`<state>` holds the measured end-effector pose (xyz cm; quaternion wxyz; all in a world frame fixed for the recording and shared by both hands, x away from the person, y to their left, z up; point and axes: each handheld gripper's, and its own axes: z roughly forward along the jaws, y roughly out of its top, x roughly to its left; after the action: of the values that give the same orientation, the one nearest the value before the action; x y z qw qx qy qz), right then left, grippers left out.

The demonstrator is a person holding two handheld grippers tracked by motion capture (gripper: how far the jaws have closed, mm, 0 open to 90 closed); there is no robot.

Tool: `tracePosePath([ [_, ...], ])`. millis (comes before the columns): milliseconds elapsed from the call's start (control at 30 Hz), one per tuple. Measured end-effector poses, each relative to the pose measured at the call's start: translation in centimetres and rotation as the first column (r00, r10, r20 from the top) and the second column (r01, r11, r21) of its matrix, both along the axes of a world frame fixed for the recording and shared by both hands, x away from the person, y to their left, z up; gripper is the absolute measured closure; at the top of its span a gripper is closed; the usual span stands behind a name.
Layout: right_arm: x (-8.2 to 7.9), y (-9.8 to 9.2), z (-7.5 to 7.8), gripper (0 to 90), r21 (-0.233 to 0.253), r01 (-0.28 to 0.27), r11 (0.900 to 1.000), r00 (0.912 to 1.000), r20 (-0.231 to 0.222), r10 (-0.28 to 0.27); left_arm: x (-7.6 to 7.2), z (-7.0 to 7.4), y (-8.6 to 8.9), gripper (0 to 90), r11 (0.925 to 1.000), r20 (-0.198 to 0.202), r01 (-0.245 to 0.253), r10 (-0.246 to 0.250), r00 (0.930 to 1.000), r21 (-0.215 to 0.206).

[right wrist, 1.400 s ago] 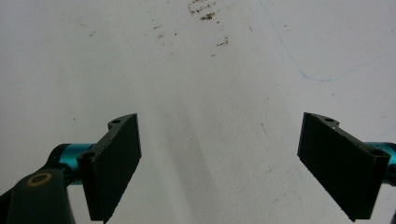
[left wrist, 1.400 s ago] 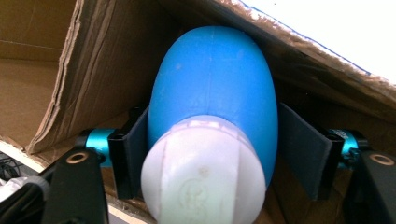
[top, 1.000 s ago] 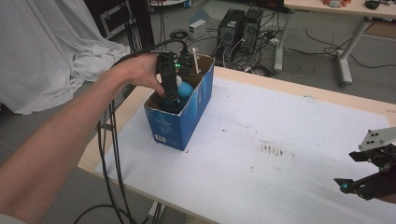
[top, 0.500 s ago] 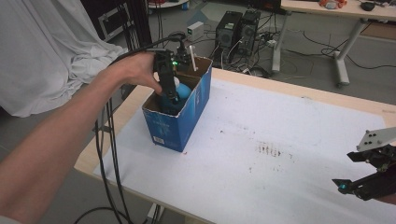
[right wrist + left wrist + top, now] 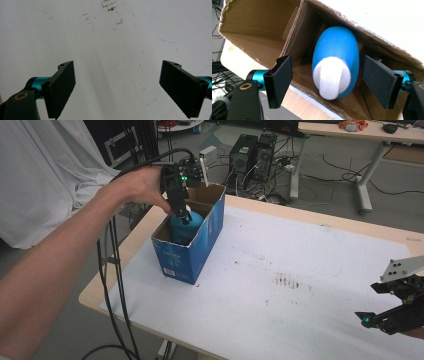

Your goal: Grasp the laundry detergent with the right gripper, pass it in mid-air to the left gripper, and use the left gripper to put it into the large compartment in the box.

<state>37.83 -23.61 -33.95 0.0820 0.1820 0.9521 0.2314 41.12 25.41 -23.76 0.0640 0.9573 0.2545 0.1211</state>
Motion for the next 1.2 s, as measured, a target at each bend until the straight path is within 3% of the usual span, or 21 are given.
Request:
tracePosePath([
  [267,0.0,-0.1,0.2,12.7,0.003,-0.001,1.000,1.0000,0.009,0.001,-0.3,1.6,-1.9,24.7,0.9990,0.026,0.044,-0.044,0.9987,-0.005],
  [500,-0.1,-0.4,0.7,12.7,-0.003,0.010,1.000,0.9999,0.014,-0.010,-0.4,3.7,-6.4,24.7,0.9890,0.064,0.148,-0.147,0.9871,-0.008],
  [633,-0.1,-0.5,0.7,12.7,-0.001,0.014,1.000,0.9997,0.018,-0.014,-0.4,4.0,-8.3,24.6,0.9821,0.068,0.188,-0.188,0.9799,-0.002],
  [667,-0.1,-0.6,0.8,12.6,-0.003,0.013,1.000,0.9998,0.017,-0.013,-0.3,4.0,-9.5,24.6,0.9776,0.071,0.210,-0.209,0.9753,-0.010],
  [767,-0.2,-0.6,0.8,12.6,-0.002,0.015,1.000,0.9998,0.016,-0.015,-0.2,3.7,-10.7,24.2,0.9724,0.071,0.233,-0.231,0.9704,-0.017],
  [867,-0.1,-0.8,1.0,12.6,0.004,0.022,1.000,0.9995,0.021,-0.022,-0.3,2.5,-13.2,20.6,0.9580,0.040,0.286,-0.285,0.9576,-0.017],
  [900,-0.1,-0.9,1.0,12.7,0.004,0.028,1.000,0.9994,0.021,-0.028,-0.3,2.5,-13.2,20.6,0.9580,0.040,0.286,-0.285,0.9576,-0.017],
  [933,-0.1,-1.0,1.1,12.7,0.002,0.030,1.000,0.9993,0.021,-0.030,-0.5,1.6,-14.5,20.6,0.9476,0.030,0.320,-0.319,0.9472,-0.001],
  [1033,0.0,-1.1,1.2,12.7,0.002,0.032,0.999,0.9992,0.025,-0.032,-0.7,0.6,-15.7,18.4,0.9387,0.001,0.345,-0.345,0.9387,0.009],
  [1067,0.0,-1.3,1.3,12.6,-0.004,0.033,0.999,0.9991,0.028,-0.033,-0.9,-0.2,-16.7,15.4,0.9285,-0.020,0.371,-0.371,0.9285,0.011],
  [1100,0.0,-1.3,1.4,12.6,-0.007,0.034,0.999,0.9990,0.029,-0.034,-0.9,-0.2,-16.7,15.4,0.9285,-0.020,0.371,-0.371,0.9285,0.011],
  [1133,0.0,-1.4,1.5,12.6,-0.007,0.036,0.999,0.9989,0.029,-0.036,-1.0,-0.9,-17.5,15.4,0.9219,-0.025,0.387,-0.387,0.9217,0.010],
  [1200,0.1,-1.5,1.7,12.7,-0.013,0.038,0.999,0.9988,0.031,-0.038,-1.0,-1.6,-18.2,15.4,0.9181,-0.030,0.396,-0.396,0.9177,0.002],
])
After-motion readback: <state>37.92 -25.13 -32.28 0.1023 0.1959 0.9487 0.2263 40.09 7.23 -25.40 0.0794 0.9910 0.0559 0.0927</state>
